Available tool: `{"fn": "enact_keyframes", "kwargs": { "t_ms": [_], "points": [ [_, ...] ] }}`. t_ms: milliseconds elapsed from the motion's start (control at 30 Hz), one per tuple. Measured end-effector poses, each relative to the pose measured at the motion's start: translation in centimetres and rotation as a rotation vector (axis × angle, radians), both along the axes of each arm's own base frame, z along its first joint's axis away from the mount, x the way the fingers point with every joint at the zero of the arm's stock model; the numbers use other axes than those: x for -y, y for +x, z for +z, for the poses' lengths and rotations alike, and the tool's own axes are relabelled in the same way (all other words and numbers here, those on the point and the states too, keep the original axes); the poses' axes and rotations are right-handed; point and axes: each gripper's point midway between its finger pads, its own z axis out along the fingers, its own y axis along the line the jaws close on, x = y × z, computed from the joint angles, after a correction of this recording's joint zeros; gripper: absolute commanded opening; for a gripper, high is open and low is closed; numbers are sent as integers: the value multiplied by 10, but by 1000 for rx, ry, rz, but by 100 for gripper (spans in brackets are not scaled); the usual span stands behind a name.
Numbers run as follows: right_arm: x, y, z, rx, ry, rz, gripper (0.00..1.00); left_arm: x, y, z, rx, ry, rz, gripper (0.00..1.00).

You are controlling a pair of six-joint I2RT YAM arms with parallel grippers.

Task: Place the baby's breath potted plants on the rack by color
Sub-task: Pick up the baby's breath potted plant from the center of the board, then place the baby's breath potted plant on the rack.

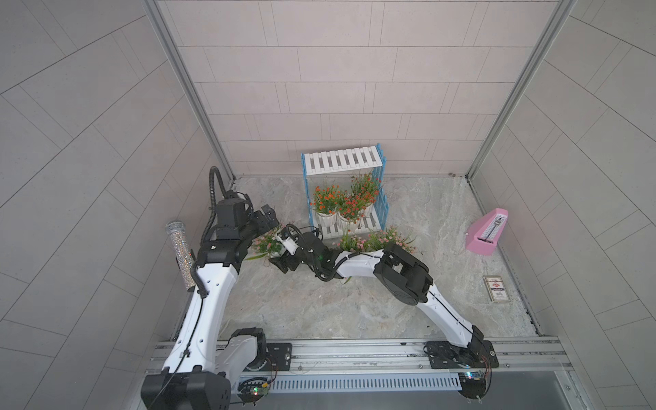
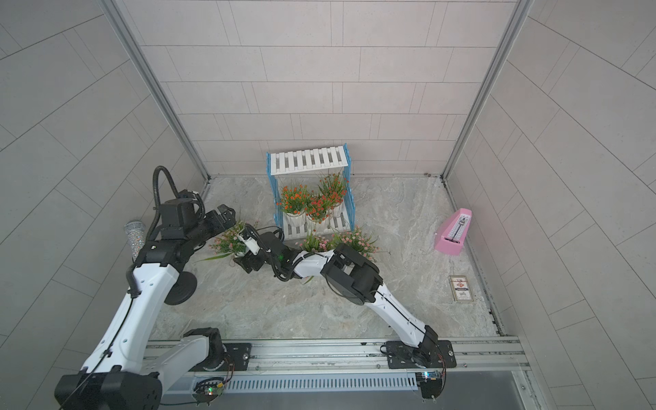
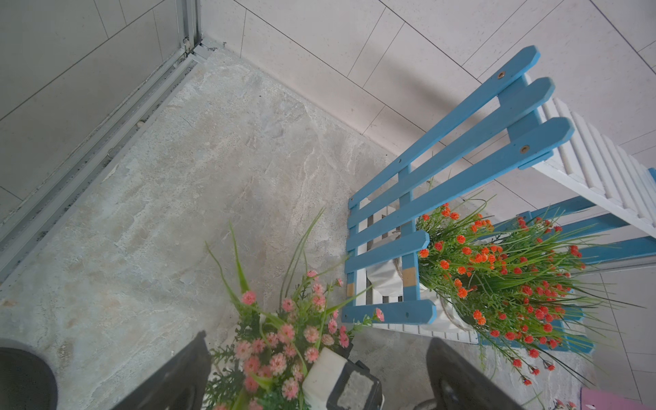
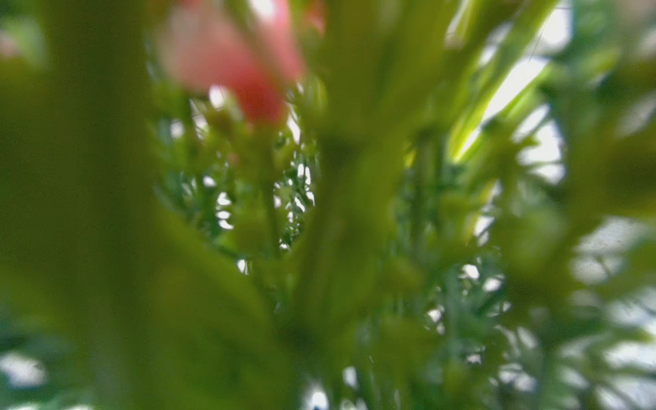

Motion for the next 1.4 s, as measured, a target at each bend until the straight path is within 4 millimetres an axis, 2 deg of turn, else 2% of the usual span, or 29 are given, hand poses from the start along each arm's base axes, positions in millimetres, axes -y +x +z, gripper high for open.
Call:
{"fn": "enact_keyframes", "kwargs": {
  "t_ms": [433,567,667,767,933,1100,1233,1400],
  "points": [
    [65,-36,1,-45,-30,-50,78,0,1,-3,-9,-1,1,99],
    [81,-44,10,-57,-25,-74,78,0,3,-5,-17,-1,1,99],
    [90,-47,31,-49,3,-89,78,0,6,-9,-27,-1,0,99],
    [95,-47,64,-23,50,-102,78,0,7,-13,-38,-1,0,99],
    [105,-47,128,41,150,-126,77,-1,8,-11,-34,0,3,99],
    [122,-40,173,88,194,-168,77,-1,11,-3,-15,1,3,99],
    [153,-18,195,104,191,-247,76,-1,15,-1,-11,0,3,99],
    [209,32,227,116,162,-413,76,1,19,-6,-26,-7,-4,99]
  ]
}}
